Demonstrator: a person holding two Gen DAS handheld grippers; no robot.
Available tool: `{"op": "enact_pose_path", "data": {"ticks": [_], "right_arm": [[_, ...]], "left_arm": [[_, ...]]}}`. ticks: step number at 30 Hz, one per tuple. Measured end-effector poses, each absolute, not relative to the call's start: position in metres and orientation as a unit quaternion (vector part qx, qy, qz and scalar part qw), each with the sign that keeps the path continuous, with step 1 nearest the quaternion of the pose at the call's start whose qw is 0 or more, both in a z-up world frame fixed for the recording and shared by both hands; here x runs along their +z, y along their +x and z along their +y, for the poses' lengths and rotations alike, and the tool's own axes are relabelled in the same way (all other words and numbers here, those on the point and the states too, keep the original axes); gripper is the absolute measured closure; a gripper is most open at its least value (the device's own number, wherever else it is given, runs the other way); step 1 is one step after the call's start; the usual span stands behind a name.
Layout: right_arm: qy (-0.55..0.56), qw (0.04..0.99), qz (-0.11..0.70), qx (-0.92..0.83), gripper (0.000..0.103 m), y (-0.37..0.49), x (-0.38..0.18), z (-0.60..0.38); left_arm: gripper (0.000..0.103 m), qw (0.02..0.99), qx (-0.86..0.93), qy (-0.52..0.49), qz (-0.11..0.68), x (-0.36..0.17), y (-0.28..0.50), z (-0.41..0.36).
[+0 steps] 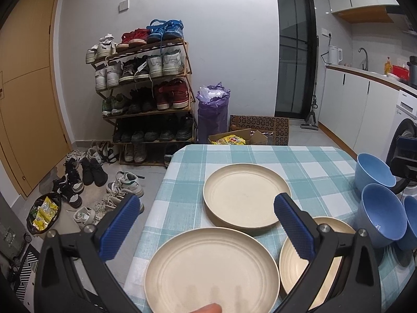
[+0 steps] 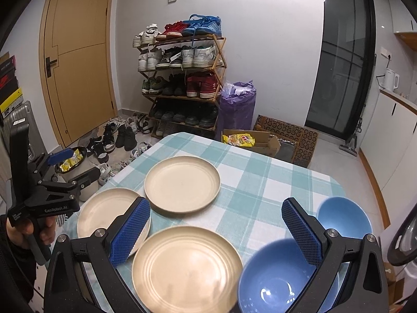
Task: Organize plates and bowls
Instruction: 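Move the left tool toward one cream plate while the right tool approaches another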
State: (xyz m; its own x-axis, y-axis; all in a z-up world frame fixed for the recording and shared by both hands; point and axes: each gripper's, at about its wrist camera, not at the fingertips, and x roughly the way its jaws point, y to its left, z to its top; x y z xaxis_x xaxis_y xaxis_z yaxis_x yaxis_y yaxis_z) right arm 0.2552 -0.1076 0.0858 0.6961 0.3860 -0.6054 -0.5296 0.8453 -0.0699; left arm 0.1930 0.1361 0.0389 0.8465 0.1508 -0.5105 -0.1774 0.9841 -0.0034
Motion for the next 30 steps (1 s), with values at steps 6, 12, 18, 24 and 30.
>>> {"op": "enact_pose_path", "data": {"ticks": [6,12,18,24,30], "right_arm": [[-0.116,0.911,0.305,0.252,0.000,0.274,0.087,-0.091],[-0.122,0.907,0.316,0.251,0.000,0.293,0.090,-0.075],[-0.129,0.904,0.325,0.247,0.000,0.312,0.090,-0.065],[-0.122,0.896,0.347,0.248,0.000,0.337,0.079,-0.053],[-0.113,0.890,0.367,0.244,0.000,0.360,0.062,-0.043]], "left_arm": [[0.000,0.960,0.091,-0.020,0.263,0.044,0.208,0.148],[0.000,0.958,0.096,-0.032,0.267,0.050,0.222,0.166],[0.000,0.956,0.102,-0.039,0.274,0.049,0.235,0.178],[0.000,0.950,0.105,-0.040,0.291,0.040,0.250,0.184],[0.000,0.947,0.103,-0.033,0.303,0.027,0.267,0.185]]}}
